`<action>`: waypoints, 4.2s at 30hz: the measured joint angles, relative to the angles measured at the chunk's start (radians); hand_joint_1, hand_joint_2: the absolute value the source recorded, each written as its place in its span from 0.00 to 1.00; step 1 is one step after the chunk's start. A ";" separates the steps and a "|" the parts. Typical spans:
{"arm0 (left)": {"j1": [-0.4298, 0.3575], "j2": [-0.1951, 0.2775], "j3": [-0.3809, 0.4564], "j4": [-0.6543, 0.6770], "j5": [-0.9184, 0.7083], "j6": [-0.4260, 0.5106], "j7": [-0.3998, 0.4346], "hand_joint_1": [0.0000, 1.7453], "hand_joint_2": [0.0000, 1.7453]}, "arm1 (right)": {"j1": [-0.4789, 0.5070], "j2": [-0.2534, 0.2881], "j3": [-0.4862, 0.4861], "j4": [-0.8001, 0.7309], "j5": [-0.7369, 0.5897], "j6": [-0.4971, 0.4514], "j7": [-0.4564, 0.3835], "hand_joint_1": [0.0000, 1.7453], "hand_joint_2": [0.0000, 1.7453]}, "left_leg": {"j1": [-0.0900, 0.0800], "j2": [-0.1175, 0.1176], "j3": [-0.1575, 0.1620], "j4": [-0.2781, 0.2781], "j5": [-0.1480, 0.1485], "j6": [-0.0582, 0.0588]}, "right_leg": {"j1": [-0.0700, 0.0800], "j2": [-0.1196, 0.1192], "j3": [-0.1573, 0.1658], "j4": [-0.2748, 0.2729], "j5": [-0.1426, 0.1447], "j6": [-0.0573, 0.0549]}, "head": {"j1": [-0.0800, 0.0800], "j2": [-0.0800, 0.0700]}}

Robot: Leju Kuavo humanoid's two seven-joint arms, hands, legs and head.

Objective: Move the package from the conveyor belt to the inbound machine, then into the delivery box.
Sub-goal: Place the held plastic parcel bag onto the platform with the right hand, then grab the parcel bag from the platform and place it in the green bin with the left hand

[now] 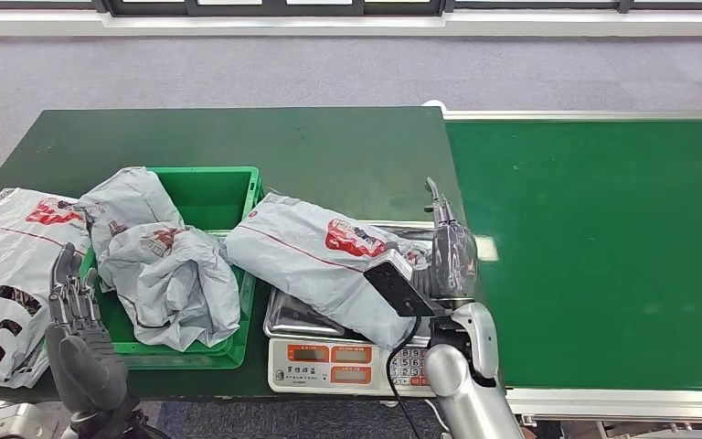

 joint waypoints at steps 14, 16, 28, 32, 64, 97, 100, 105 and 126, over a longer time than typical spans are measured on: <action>0.025 -0.008 -0.013 0.003 -0.030 -0.017 0.047 0.00 0.00 | 0.170 -0.019 0.000 -0.357 -0.175 -0.027 -0.185 0.00 1.00 | 0.000 0.001 0.000 0.000 -0.002 -0.001 | 0.000 0.001 0.000 0.000 -0.001 0.000 | 0.000 0.000; 0.025 -0.008 -0.016 0.005 -0.030 -0.018 0.048 0.00 0.00 | 0.177 -0.021 0.000 -0.382 -0.178 -0.027 -0.187 0.00 1.00 | 0.000 0.001 0.000 0.000 -0.002 -0.001 | 0.000 0.000 0.000 0.000 -0.001 0.000 | 0.000 0.000; -0.136 0.025 -0.109 0.172 -0.519 -0.092 0.289 0.00 0.00 | 0.216 -0.026 0.019 -0.539 -0.320 -0.129 -0.408 0.00 1.00 | -0.001 -0.001 0.001 0.000 -0.001 0.000 | -0.001 -0.002 0.001 0.000 -0.001 0.000 | 0.000 0.000; -0.375 0.056 -0.215 0.487 -0.566 -0.173 0.284 0.00 0.50 | 0.206 -0.032 0.028 -0.545 -0.359 -0.123 -0.420 0.00 1.00 | -0.001 -0.001 0.000 0.001 0.003 0.000 | -0.001 -0.002 0.000 0.000 0.003 0.001 | 0.000 0.000; -1.020 -0.074 -0.710 1.459 -0.573 -0.233 0.287 0.81 1.00 | 0.169 -0.040 0.031 -0.511 -0.396 -0.027 -0.425 0.00 1.00 | -0.001 -0.001 -0.004 0.001 0.006 0.001 | -0.001 -0.001 -0.003 0.000 0.008 0.002 | 0.000 0.000; -1.087 0.044 -0.751 1.364 -0.752 0.017 0.424 1.00 1.00 | 0.155 -0.044 0.031 -0.508 -0.409 0.008 -0.421 0.00 1.00 | -0.001 -0.001 -0.004 0.000 0.008 0.000 | -0.001 -0.001 -0.003 0.000 0.008 0.002 | 0.000 0.000; -1.087 0.050 -0.751 1.354 -0.752 0.016 0.425 1.00 1.00 | 0.155 -0.044 0.031 -0.508 -0.409 0.008 -0.421 0.00 1.00 | -0.001 -0.001 -0.005 0.000 0.008 0.000 | -0.001 -0.001 -0.004 0.000 0.008 0.002 | 0.000 0.000; -1.087 0.056 -0.751 1.346 -0.752 0.016 0.425 1.00 1.00 | 0.155 -0.044 0.031 -0.508 -0.409 0.008 -0.421 0.00 1.00 | -0.001 -0.001 -0.005 0.000 0.008 0.000 | -0.001 -0.001 -0.004 0.000 0.008 0.002 | 0.000 0.000; -1.074 0.266 -0.755 1.245 -1.141 0.322 0.807 1.00 1.00 | 0.173 -0.064 0.029 -0.511 -0.421 -0.047 -0.411 0.00 1.00 | 0.000 0.014 -0.002 -0.001 0.006 -0.005 | 0.000 0.015 -0.008 0.002 0.010 -0.002 | 0.000 0.000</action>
